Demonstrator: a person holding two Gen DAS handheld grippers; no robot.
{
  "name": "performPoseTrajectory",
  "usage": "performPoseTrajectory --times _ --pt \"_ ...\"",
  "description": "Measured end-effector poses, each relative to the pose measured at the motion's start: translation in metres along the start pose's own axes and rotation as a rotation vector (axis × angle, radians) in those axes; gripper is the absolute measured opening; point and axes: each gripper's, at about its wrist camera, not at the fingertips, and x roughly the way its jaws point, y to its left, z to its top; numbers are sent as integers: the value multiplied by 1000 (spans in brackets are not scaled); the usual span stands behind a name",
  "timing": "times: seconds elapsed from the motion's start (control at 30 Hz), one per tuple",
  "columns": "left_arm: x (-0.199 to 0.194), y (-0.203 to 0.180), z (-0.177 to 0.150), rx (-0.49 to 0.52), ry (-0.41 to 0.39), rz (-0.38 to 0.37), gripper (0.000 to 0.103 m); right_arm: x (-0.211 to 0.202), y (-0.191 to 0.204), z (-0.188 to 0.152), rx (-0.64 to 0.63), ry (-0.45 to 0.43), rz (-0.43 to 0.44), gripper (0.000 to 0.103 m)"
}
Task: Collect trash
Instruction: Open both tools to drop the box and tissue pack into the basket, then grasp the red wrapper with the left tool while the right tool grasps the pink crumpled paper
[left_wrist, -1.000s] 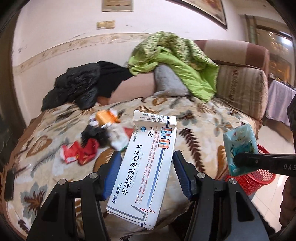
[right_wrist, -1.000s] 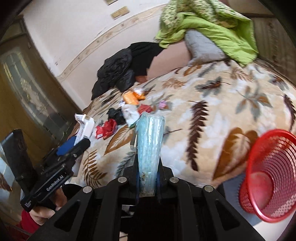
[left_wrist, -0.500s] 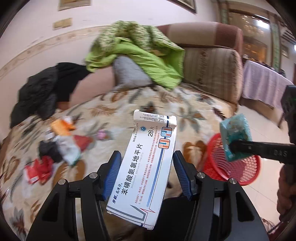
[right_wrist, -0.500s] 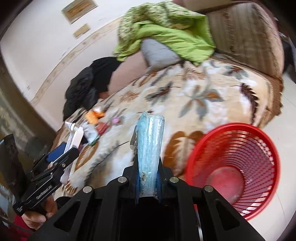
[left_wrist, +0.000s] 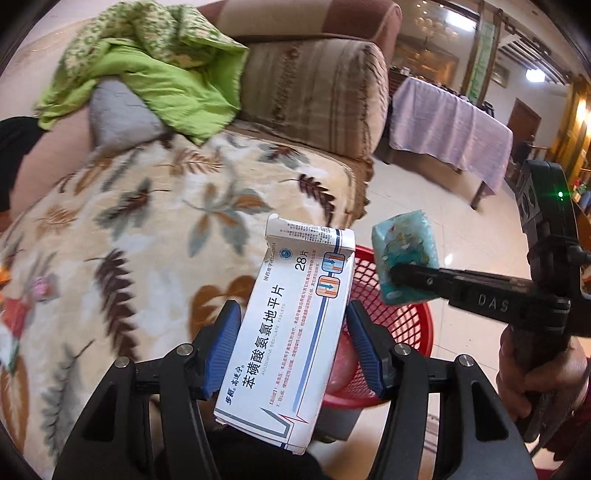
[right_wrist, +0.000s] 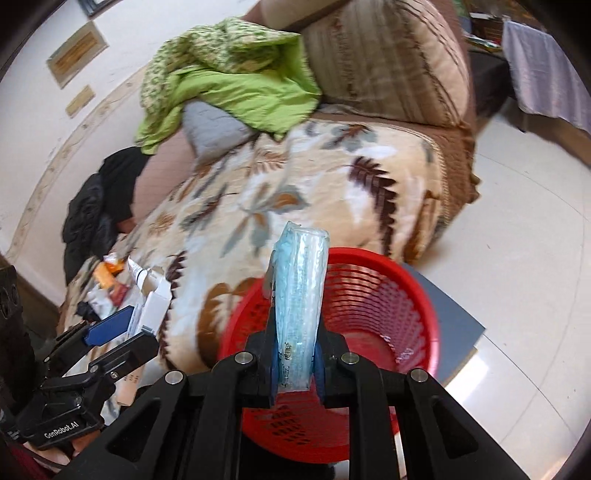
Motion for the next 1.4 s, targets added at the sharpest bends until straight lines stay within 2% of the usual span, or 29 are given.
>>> performPoseTrajectory --times 0.03,0.07,0.13,0.23,0.4,0.63,0.8,1.0,1.1,1.23,1.33,1.4 --pt "6 -3 2 6 11 -6 64 1 -4 1 3 7 -8 31" --pt "10 -4 3 4 19 -6 71 0 -6 2 7 7 -16 45" --pt "11 -3 4 -12 21 -9 76 -5 -9 4 6 -18 -25 54" --pt "9 4 4 -42 18 -5 76 -11 -8 7 -9 -36 -33 54" --pt "-17 31 -4 -96 -28 42 76 -5 11 10 -35 -28 17 56" --pt "-67 91 -28 -188 -89 174 76 29 90 -3 -168 40 158 56" --pt "-106 143 -59 -297 -112 267 76 56 166 -18 -305 96 251 56" --pt "-150 207 -97 -420 -147 408 76 83 236 -38 -416 151 307 56" --pt "-173 246 -119 -491 -164 498 76 96 259 -43 -452 183 325 58" --pt "-187 305 -147 -565 -138 647 76 119 286 -46 -484 222 331 60" --pt "-184 339 -163 -603 -112 688 76 136 302 -41 -479 249 343 61" --pt "-175 361 -170 -617 -89 682 76 148 309 -38 -472 266 340 61"
